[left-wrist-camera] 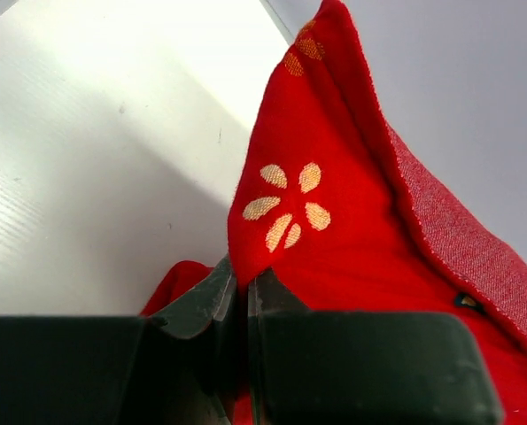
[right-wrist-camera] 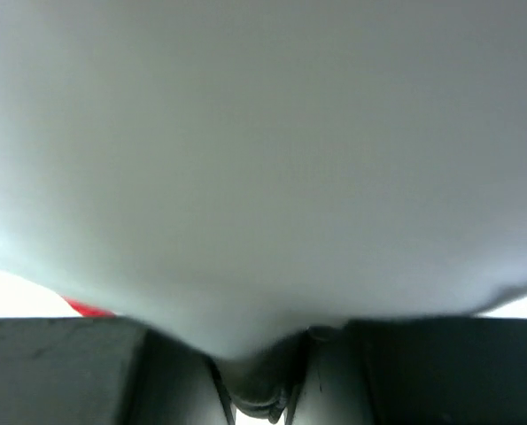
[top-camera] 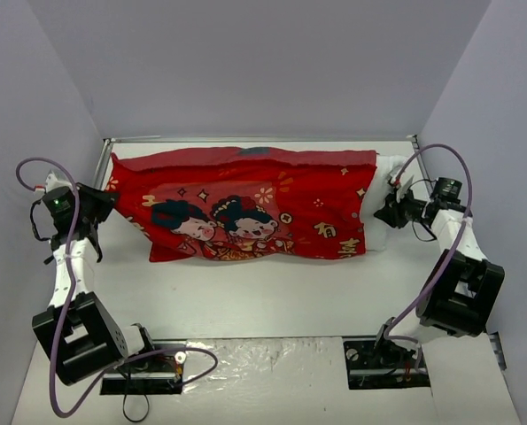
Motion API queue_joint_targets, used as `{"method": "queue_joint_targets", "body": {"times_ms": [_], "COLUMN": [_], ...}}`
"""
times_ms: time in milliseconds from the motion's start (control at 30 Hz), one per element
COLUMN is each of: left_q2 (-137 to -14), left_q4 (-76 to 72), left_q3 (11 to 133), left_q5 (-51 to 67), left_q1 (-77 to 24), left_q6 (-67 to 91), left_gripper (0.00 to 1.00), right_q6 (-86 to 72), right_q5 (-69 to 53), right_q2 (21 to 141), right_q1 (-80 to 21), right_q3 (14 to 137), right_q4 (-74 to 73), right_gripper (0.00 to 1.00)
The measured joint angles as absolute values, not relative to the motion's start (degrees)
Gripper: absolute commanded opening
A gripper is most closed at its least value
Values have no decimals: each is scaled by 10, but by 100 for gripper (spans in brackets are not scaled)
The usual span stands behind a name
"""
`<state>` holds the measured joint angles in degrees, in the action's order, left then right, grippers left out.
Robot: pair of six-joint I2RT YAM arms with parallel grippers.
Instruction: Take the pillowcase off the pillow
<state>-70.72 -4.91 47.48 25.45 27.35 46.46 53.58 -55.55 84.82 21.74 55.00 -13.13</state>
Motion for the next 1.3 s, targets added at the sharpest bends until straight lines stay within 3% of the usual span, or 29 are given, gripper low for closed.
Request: {"method": "queue_joint_targets", "body": {"times_ms": [167, 333, 767, 800, 833, 867, 900, 933, 967, 1000, 1033, 1067, 1300], "left_q2": [-704, -735, -811, -819, -829, -846, -864, -884, -903, -916, -922, -926, -882], "left_q4": [-3, 90, 223, 215, 203, 189, 176, 166, 157, 152, 150, 151, 165], "left_q3": [499, 604, 721, 726, 731, 742, 755, 772, 787, 799, 804, 808, 845], "left_q5": [248, 236, 164, 160, 159, 157, 156, 157, 160, 162, 164, 166, 196], "left_q1": [274, 274, 258, 245, 232, 212, 197, 182, 168, 157, 149, 140, 133], "left_q6": [454, 435, 392, 385, 377, 368, 355, 348, 341, 331, 322, 316, 250], "left_gripper": [2, 2, 2, 6, 14, 39, 50, 58, 69, 73, 74, 76, 84], "right_q6": [508, 453, 274, 272, 274, 275, 276, 276, 265, 255, 243, 226, 173], "right_q5": [-587, -579, -511, -498, -481, -457, -427, -404, -376, -353, -334, -319, -278], "right_q2": [888, 934, 935, 935, 935, 935, 935, 935, 935, 936, 936, 937, 948], "right_q1": [268, 312, 312, 301, 288, 264, 239, 218, 195, 178, 166, 156, 151], "right_q3": [594, 658, 661, 661, 661, 662, 666, 670, 679, 692, 709, 729, 876], "right_q4": [-159, -185, -165, -165, -164, -159, -153, -147, -143, -140, -138, -138, -128], "right_gripper": [0, 0, 0, 0, 4, 9, 14, 30, 36, 41, 56, 62, 95]}}
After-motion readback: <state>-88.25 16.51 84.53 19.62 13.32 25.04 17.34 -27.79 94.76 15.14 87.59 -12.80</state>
